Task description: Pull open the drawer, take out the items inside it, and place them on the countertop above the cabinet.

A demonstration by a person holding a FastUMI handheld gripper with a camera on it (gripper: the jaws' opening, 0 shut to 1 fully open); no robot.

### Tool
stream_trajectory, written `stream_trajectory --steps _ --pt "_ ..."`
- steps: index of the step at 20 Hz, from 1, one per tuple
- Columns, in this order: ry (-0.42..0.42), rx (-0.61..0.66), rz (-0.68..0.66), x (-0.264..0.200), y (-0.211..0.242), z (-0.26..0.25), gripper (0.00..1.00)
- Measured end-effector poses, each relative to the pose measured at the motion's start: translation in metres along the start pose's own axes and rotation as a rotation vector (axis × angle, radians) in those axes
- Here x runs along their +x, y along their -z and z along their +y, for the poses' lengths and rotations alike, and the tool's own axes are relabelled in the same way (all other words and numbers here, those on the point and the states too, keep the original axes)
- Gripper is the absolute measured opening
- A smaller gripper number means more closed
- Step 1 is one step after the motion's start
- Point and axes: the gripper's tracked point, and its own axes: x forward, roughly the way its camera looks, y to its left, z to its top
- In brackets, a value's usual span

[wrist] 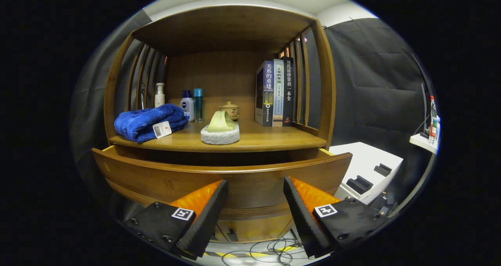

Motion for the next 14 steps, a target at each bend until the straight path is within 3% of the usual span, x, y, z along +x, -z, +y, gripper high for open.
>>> stream_trajectory --steps 8,12,14 --pt "0.007 -0.081 0.021 0.044 -0.012 0.007 0.95" --pt "-0.031 -0.067 0.111 0.055 0.014 0.018 0.95" --pt "-0.026 -0.068 0.088 0.059 0.015 0.018 0.95"
